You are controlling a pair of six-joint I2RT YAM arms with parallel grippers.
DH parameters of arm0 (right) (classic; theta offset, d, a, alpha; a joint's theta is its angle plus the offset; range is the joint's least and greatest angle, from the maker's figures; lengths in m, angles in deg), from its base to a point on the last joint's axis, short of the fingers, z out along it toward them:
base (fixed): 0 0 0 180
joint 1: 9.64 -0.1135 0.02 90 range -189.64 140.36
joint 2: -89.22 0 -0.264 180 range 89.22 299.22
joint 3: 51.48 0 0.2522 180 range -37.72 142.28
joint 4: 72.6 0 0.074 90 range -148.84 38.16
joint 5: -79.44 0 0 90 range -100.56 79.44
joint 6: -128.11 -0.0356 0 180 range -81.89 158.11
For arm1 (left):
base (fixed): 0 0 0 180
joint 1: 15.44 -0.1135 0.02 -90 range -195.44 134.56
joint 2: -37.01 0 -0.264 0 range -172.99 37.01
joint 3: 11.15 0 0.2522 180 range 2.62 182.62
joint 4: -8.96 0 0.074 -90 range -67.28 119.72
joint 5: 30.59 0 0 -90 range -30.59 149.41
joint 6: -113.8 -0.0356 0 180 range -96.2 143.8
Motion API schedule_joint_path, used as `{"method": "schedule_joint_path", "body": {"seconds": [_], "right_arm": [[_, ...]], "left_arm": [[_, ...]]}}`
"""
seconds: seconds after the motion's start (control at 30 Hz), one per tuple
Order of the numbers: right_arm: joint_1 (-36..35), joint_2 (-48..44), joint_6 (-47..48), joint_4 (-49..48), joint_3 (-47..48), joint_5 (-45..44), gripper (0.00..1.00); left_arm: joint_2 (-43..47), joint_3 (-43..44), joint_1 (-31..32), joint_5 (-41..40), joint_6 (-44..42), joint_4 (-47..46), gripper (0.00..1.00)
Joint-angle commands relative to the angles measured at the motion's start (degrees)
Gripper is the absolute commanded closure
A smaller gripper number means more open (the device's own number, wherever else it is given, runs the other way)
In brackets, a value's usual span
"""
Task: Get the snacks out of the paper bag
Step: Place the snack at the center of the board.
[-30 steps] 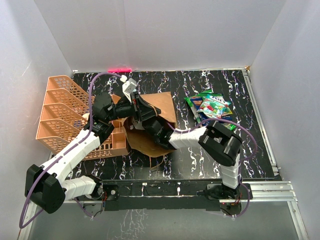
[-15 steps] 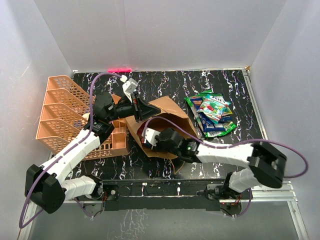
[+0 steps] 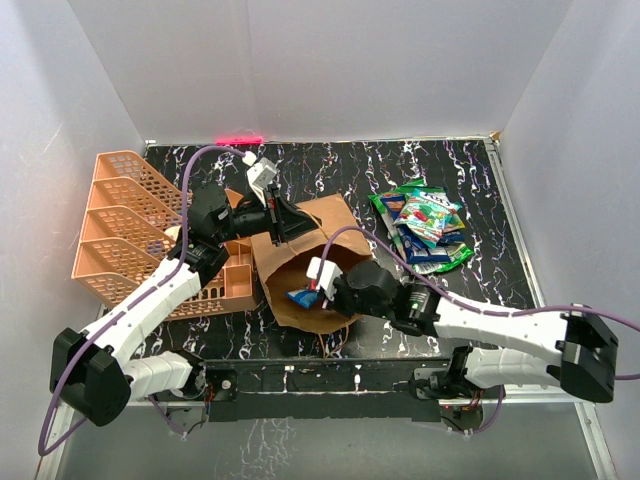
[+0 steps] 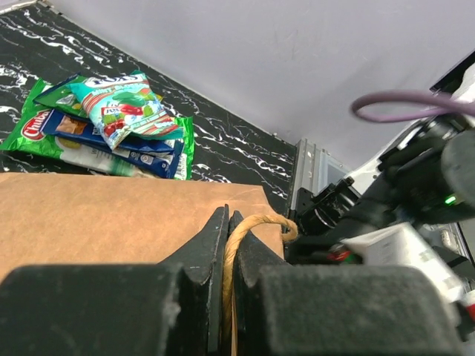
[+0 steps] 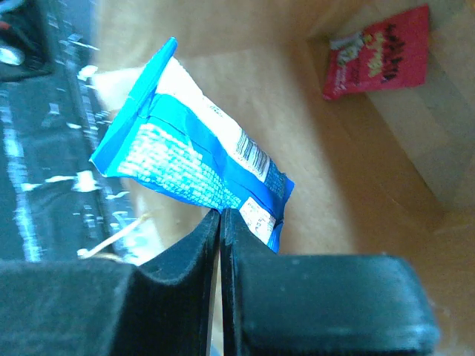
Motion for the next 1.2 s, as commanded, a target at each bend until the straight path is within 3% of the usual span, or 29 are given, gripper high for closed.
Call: {"method": "schedule_joint_path", "body": {"seconds": [0.0, 0.2, 0.43, 0.7, 1.0, 1.17], "right_arm": [[-0.37, -6.68, -7.16, 3.78, 4.97, 9.37, 0.93], [-0.41, -9.19, -18.66, 16.23, 14.56, 13.61, 0.93], [-0.39, -16.58, -29.26, 12.45, 20.6, 13.86, 0.93], [-0.41, -18.72, -27.44, 12.3, 27.42, -9.37, 0.93], [-0.35, -10.79, -23.73, 18.75, 31.57, -55.48, 0.93], [2.28, -5.56, -22.8, 19.87, 29.34, -64.75, 0.93]], "left_arm": [[0.1, 2.74, 0.05, -1.74, -2.77, 1.54, 1.0], [-0.17, 3.1, -0.6, -2.88, -3.53, 3.0, 1.0], [-0.71, 3.2, -1.31, -3.76, -3.85, 3.7, 1.0], [-1.36, 3.29, -1.33, -3.84, -3.93, 3.96, 1.0], [-1.16, 3.36, -1.38, -3.43, -3.86, 3.98, 1.0], [-1.05, 3.29, -1.33, -3.27, -3.46, 3.5, 1.0]]}}
